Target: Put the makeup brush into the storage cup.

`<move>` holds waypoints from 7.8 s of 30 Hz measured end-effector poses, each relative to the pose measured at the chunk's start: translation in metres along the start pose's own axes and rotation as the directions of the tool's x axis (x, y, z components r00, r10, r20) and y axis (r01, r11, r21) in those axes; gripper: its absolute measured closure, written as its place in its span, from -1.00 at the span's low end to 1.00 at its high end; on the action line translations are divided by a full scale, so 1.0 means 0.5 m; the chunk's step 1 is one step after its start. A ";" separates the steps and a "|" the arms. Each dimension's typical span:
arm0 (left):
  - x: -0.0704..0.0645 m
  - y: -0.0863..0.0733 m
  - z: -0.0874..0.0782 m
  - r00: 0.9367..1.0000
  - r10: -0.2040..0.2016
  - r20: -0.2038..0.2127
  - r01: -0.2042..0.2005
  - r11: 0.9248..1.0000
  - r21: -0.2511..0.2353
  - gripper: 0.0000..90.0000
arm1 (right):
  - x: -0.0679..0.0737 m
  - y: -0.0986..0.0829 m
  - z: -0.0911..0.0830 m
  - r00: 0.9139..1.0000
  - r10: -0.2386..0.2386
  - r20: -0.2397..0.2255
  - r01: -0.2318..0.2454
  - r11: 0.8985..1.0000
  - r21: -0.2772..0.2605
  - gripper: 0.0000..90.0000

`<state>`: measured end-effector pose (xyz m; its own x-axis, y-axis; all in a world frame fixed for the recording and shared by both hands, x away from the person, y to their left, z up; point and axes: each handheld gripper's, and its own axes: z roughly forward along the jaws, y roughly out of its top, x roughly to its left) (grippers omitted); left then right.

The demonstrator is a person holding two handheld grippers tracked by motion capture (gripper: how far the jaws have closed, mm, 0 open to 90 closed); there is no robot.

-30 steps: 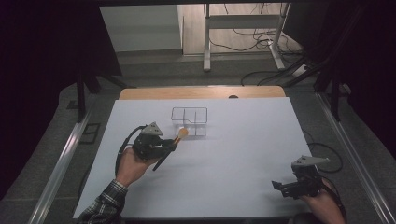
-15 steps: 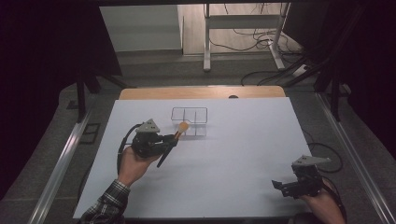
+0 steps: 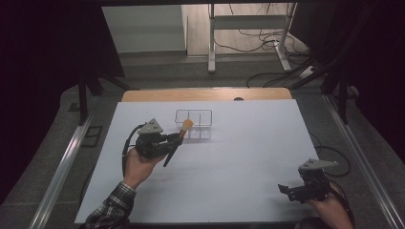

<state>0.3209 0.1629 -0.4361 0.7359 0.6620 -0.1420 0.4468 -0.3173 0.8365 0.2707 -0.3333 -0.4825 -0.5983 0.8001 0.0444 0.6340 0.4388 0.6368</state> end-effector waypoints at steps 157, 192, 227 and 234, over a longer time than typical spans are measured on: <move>0.102 0.210 0.198 0.993 -0.117 -0.020 0.106 0.948 -0.301 0.63 | -0.005 -0.003 0.002 1.000 0.016 -0.026 -0.016 1.000 -0.003 -1.00; 0.116 0.187 0.251 0.991 -0.127 -0.043 0.108 0.946 -0.306 0.63 | -0.006 -0.004 0.002 0.999 0.017 -0.027 -0.017 1.000 0.000 -1.00; 0.108 0.135 0.279 0.989 -0.128 -0.069 0.108 0.963 -0.247 0.63 | -0.005 -0.004 0.002 1.000 0.010 -0.028 -0.010 1.000 0.009 -1.00; 0.105 0.128 0.283 0.989 -0.128 -0.077 0.107 0.967 -0.232 0.62 | -0.004 -0.004 0.002 1.000 0.010 -0.027 -0.009 1.000 0.009 -1.00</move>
<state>0.4600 0.0813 -0.4648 0.6315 0.7473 -0.2065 0.3923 -0.0783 0.9165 0.2713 -0.3354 -0.4848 -0.6050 0.7930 0.0712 0.6440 0.4348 0.6295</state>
